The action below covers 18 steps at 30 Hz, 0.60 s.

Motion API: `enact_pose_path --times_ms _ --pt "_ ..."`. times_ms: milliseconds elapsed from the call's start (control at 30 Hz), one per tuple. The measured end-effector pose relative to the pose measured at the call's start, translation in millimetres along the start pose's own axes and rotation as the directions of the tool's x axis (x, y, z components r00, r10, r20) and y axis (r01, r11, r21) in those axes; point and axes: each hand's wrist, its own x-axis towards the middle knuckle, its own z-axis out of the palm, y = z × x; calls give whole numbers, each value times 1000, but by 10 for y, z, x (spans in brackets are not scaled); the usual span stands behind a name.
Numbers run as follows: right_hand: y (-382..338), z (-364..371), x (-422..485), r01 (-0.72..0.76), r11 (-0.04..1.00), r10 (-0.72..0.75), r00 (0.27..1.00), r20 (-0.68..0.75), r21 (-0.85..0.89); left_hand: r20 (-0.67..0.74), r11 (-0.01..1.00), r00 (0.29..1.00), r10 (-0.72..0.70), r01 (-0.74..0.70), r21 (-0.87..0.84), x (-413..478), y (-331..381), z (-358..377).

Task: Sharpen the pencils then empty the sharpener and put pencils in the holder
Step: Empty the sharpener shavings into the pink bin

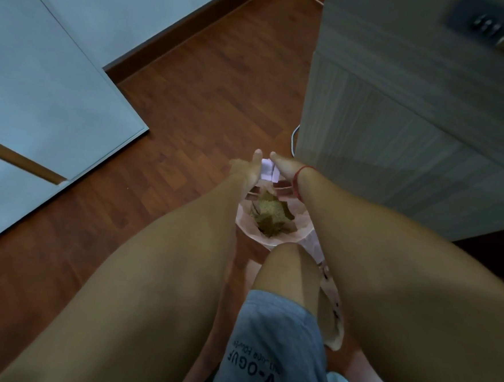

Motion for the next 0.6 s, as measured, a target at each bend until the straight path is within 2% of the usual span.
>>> enact_pose_path --times_ms 67,133,233,367,467,600 --pt "-20 20 14 26 1000 -26 999 -22 8 -8 1000 1000 10 -10 -11 12 2 -8" --pt "-39 32 31 61 998 -60 995 -82 7 47 1000 999 3 -2 -4 -11 17 -7" --pt "-40 41 6 37 999 -37 999 -33 -20 -12 1000 1000 11 -11 -5 -32 20 -9" --pt "-58 69 70 41 999 -42 998 -56 -5 5 999 1000 20 -20 35 -46 -10 -7" --pt "-74 54 30 33 999 -33 999 -39 -17 -63 998 997 49 -48 32 -74 26 -5" --pt "-59 43 28 69 997 -67 990 -123 17 -30 998 998 46 -45 42 -90 41 -13"
